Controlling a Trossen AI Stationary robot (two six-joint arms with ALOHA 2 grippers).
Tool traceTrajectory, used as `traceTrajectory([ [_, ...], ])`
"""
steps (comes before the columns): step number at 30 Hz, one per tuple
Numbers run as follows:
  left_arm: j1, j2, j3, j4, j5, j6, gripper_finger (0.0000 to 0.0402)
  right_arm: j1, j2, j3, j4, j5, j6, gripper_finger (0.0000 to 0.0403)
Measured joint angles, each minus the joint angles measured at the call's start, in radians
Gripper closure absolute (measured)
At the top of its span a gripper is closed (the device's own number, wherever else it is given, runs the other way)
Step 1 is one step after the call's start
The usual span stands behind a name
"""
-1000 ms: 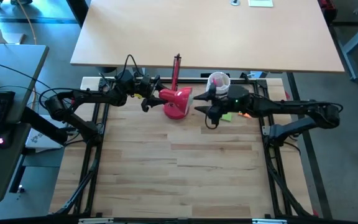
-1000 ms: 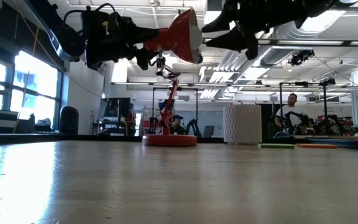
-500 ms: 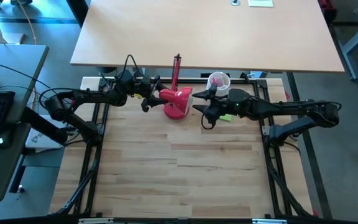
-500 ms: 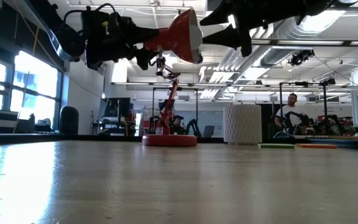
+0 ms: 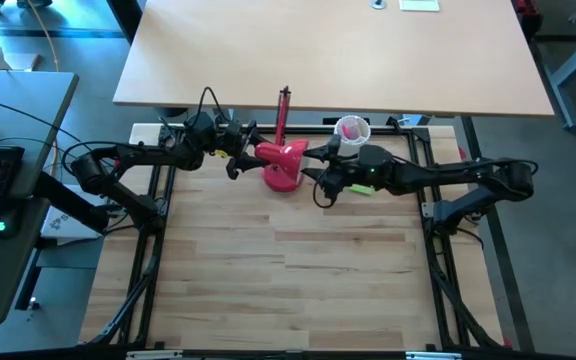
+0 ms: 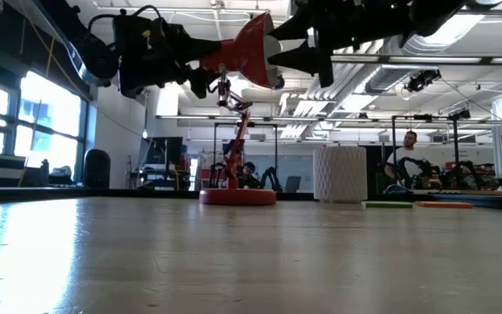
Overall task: Screw lightbulb
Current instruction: Insert the lightbulb into the red lamp
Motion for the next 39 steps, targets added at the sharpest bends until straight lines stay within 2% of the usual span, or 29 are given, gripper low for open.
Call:
traceTrajectory([
  [6,0.0,0.0,0.0,0.0,-0.001,0.0,0.0144,-0.015,0.02,0.0,0.06,-0.021,0.109,0.0137],
  [12,0.0,0.0,0.0,0.0,-0.01,-0.001,0.0144,-0.073,0.022,0.0,0.089,-0.138,0.339,0.0137],
  [17,0.0,0.0,0.001,-0.001,-0.017,-0.002,0.0144,-0.097,0.022,0.0,0.095,-0.158,0.531,0.0137],
  [20,0.0,0.0,0.001,-0.001,-0.016,0.001,0.0144,-0.097,0.022,0.0,0.099,-0.164,0.711,0.0137],
  [25,-0.001,0.0,0.001,-0.001,-0.012,0.002,0.0144,-0.099,0.023,0.0,0.124,-0.177,1.184,0.0138],
  [28,-0.002,0.001,0.002,-0.001,-0.013,0.003,0.0144,-0.107,0.023,0.0,0.146,-0.19,1.355,0.0138],
  [34,-0.004,0.002,0.003,-0.002,-0.01,0.005,0.0144,-0.147,0.021,0.0,0.184,-0.329,1.421,0.0139],
  [39,-0.004,0.002,0.003,-0.002,-0.009,0.005,0.0144,-0.172,0.003,0.0,0.153,-0.413,1.261,0.0139],
])
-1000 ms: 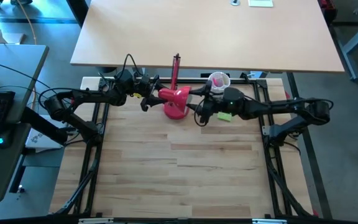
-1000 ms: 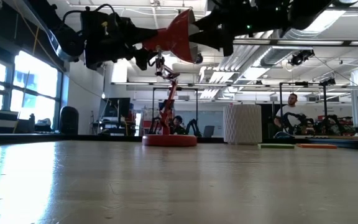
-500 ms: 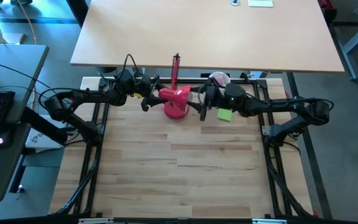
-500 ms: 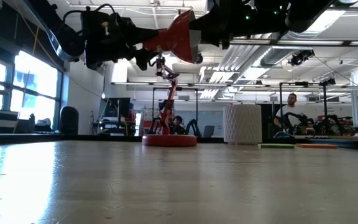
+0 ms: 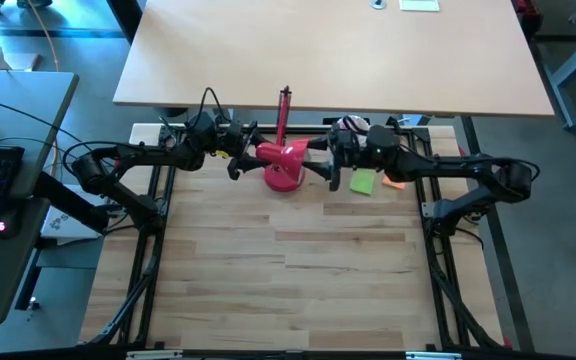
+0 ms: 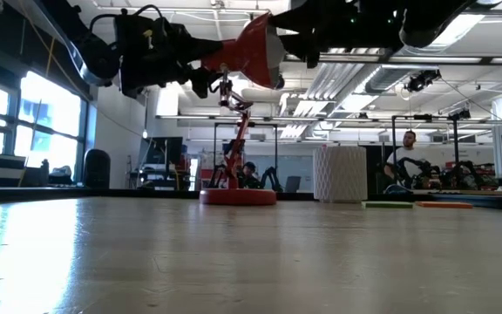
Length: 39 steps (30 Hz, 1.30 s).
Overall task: Screw lightbulb
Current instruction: Insert the lightbulb into the red lamp, then remove the lightbulb from the red lamp
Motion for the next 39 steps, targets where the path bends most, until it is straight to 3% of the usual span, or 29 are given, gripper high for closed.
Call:
traceTrajectory([
  [3,0.001,0.0,0.0,0.0,0.001,-0.002,0.0144,0.0,-0.037,0.0,-0.056,-0.008,-0.204,0.0138],
  [8,0.001,0.0,0.0,0.0,0.003,0.004,0.0144,0.024,-0.109,0.002,-0.186,0.012,-0.745,0.0138],
  [14,0.002,0.0,-0.001,0.0,0.004,0.004,0.0144,0.109,-0.083,0.001,-0.291,0.224,-1.402,0.0138],
  [16,0.002,0.0,-0.001,0.0,0.004,0.004,0.0144,0.133,-0.06,0.001,-0.25,0.295,-1.506,0.0138],
  [19,0.002,0.0,-0.002,0.001,0.007,0.003,0.0144,0.16,-0.023,0.001,-0.166,0.37,-1.537,0.0137],
  [23,0.002,-0.001,-0.002,0.001,0.006,0.0,0.0144,0.167,0.0,0.0,-0.108,0.402,-1.485,0.0137],
  [26,0.002,-0.001,-0.002,0.001,0.003,-0.004,0.0144,0.167,0.004,0.0,-0.101,0.401,-1.316,0.0141],
  [29,0.002,-0.001,-0.002,0.001,-0.001,0.0,0.0144,0.167,0.004,0.0,-0.096,0.397,-1.064,0.0148],
  [35,0.0,-0.001,-0.002,0.0,-0.001,0.004,0.0144,0.157,0.005,0.0,-0.021,0.349,-0.363,0.0151],
  [39,0.0,-0.001,-0.001,0.001,-0.002,-0.002,0.0144,0.135,-0.02,0.0,-0.009,0.318,-0.141,0.0151],
])
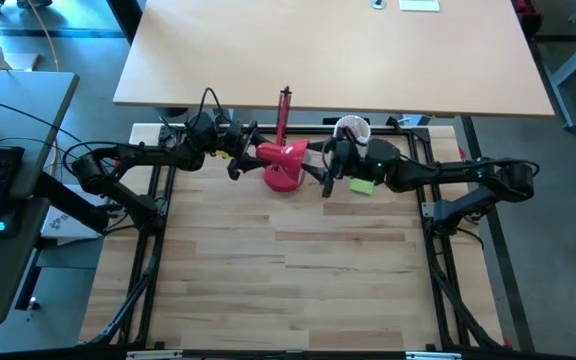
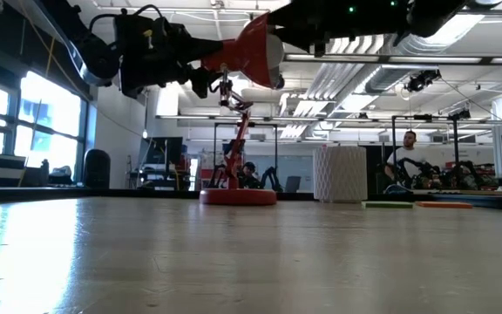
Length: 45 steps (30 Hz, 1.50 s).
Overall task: Screw lightbulb
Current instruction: Remove the lightbulb from the red lamp
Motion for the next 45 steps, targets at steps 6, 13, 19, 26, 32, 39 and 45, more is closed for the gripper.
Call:
traceTrajectory([
  [6,0.0,0.0,0.001,0.0,0.029,-0.005,0.0144,-0.016,-0.139,0.002,-0.133,-0.025,-0.046,0.0151],
  [13,-0.022,0.001,0.017,-0.005,0.106,-0.022,0.0144,0.018,-0.34,0.0,-0.454,-0.035,-0.178,0.0151],
  [19,-0.061,0.003,0.074,-0.019,0.295,-0.071,0.0144,0.06,-0.457,0.0,-0.645,-0.034,-0.155,0.0151],
  [26,-0.085,0.046,0.107,-0.007,0.309,-0.099,0.0144,0.143,-0.462,0.0,-0.808,-0.038,-0.095,0.0151],
  [32,-0.114,0.086,0.109,0.001,0.258,-0.096,0.0144,0.238,-0.403,-0.059,-0.751,-0.004,-0.042,0.0151],
  [39,-0.144,0.112,0.109,-0.003,0.177,-0.106,0.0144,0.318,-0.32,-0.195,-0.494,0.207,0.195,0.0151],
  [45,-0.157,0.112,0.108,-0.005,0.141,-0.099,0.0144,0.309,-0.248,-0.206,-0.452,0.198,0.46,0.0151],
])
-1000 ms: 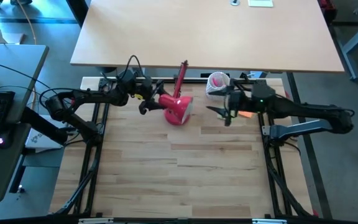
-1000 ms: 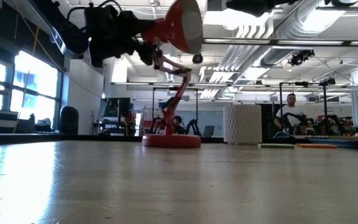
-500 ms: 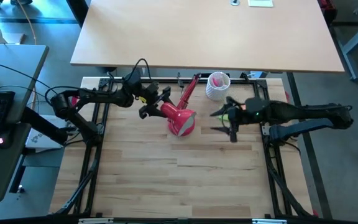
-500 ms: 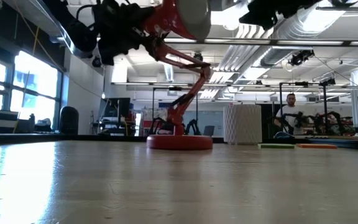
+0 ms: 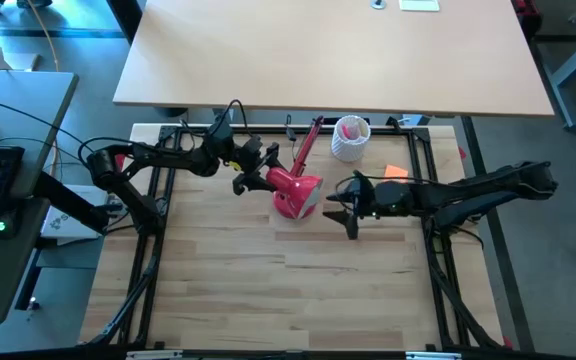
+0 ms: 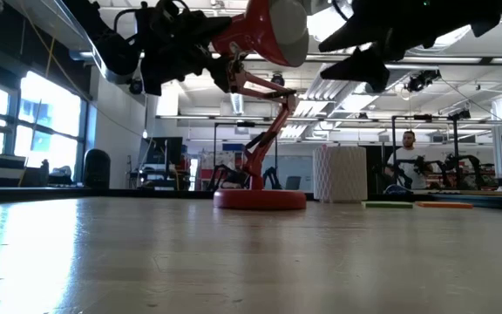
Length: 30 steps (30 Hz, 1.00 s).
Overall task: Screw lightbulb
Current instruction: Remove the lightbulb from the red lamp
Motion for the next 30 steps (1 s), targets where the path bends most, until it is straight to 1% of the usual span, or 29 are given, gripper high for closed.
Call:
traceTrajectory([
  [1,0.0,0.0,0.0,0.0,-0.002,0.0,0.0144,-0.002,0.005,0.006,0.002,-0.013,0.037,0.0151],
  [4,0.0,0.0,0.0,-0.001,-0.002,0.0,0.0144,0.002,0.005,0.014,0.058,-0.056,0.052,0.0151],
  [6,0.0,0.0,0.0,-0.002,-0.002,0.003,0.0144,0.019,0.004,0.014,0.103,-0.054,0.069,0.0151],
  [11,0.0,0.0,0.0,-0.003,0.001,0.014,0.0144,0.045,0.007,0.014,0.167,0.074,0.175,0.0151],
  [15,0.001,0.0,-0.001,-0.004,0.001,0.024,0.0144,0.041,0.038,0.015,0.239,0.088,0.219,0.0151],
  [18,0.001,0.0,-0.001,-0.006,0.001,0.039,0.0144,0.029,0.072,0.015,0.286,0.054,0.211,0.0147],
  [21,0.001,0.0,-0.001,-0.006,0.002,0.045,0.0144,0.029,0.087,0.015,0.335,0.022,0.19,0.0134],
  [23,0.001,0.0,-0.001,-0.005,0.002,0.048,0.0144,0.029,0.09,0.015,0.337,0.029,0.183,0.0123],
  [26,0.001,0.0,-0.001,-0.005,0.002,0.048,0.0144,0.029,0.09,0.015,0.349,0.078,0.176,0.0116],
  [30,0.001,0.0,-0.001,-0.005,0.001,0.051,0.0144,0.029,0.09,0.015,0.384,0.083,0.091,0.0114],
])
